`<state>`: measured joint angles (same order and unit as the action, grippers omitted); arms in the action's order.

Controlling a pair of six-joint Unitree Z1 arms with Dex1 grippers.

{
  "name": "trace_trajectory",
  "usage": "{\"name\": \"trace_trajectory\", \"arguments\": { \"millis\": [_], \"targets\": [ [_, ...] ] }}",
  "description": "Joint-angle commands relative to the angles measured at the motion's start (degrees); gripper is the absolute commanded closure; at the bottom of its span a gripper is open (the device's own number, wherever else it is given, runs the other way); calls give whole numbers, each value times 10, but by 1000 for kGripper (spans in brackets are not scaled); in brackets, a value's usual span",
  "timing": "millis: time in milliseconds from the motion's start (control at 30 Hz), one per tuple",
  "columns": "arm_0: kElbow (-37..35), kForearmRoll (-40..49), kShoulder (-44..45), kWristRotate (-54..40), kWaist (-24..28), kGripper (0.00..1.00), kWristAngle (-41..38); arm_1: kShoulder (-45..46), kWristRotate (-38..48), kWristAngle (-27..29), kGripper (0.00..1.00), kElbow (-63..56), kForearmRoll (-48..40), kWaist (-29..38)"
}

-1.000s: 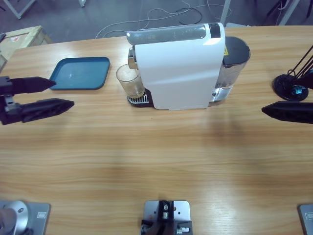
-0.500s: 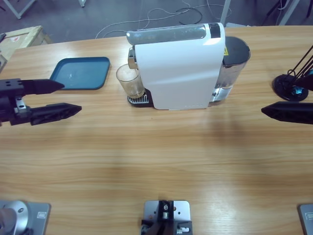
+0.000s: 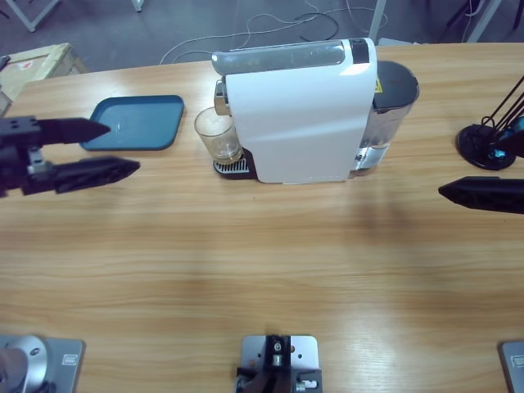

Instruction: Pour coffee

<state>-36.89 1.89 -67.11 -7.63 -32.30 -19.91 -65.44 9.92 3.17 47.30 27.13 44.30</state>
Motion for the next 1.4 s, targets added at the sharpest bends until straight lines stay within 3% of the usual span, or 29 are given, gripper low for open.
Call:
{"name": "trace_trajectory", "arguments": {
  "millis": [33,167,333,433,867,1400],
  "targets": [
    [5,-45,-65,32,7,13,79,-5,5,-4,0,-20,-3,5],
    [0,-74,-85,-40,18,13,51,4,5,-4,0,-28,-2,5],
    [-11,-123,-135,-140,114,11,-88,7,6,-6,0,-25,5,5],
    [-26,-169,-193,-170,138,23,-150,-3,6,-7,0,-15,9,5],
    [-63,-230,-379,-233,126,18,-235,-39,7,-8,0,3,21,5],
    [-106,-246,-442,-232,95,18,-218,-66,6,-10,0,6,16,5]
  ]
}}
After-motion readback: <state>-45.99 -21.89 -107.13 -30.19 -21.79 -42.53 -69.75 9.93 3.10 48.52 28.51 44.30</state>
